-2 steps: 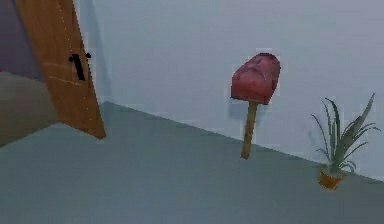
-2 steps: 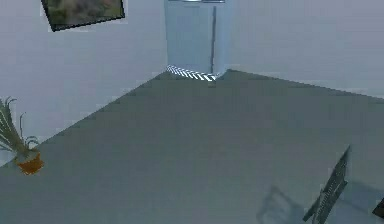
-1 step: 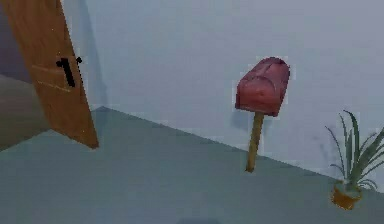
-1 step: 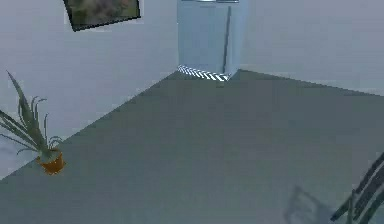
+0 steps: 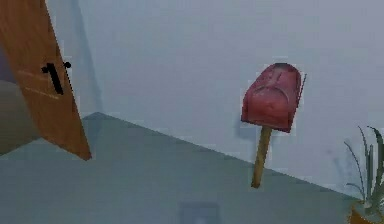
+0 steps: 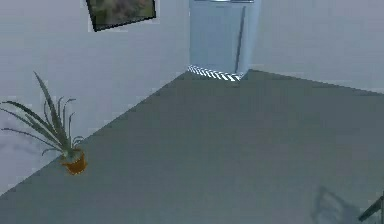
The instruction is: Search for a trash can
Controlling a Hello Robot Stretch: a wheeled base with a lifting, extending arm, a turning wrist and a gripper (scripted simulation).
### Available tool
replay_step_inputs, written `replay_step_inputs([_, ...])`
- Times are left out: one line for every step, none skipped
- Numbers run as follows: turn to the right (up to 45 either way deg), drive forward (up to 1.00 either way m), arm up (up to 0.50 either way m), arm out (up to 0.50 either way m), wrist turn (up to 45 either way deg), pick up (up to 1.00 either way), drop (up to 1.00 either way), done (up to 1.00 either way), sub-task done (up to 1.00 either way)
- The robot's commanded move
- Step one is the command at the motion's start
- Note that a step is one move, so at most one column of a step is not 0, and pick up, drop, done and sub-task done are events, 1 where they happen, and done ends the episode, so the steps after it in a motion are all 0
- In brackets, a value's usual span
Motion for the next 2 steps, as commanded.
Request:
replay_step_inputs([45.0,0.0,0.0,0.0,0.0,0.0,0.0,0.0,0.0])
replay_step_inputs([45.0,0.0,0.0,0.0,0.0,0.0,0.0,0.0,0.0])
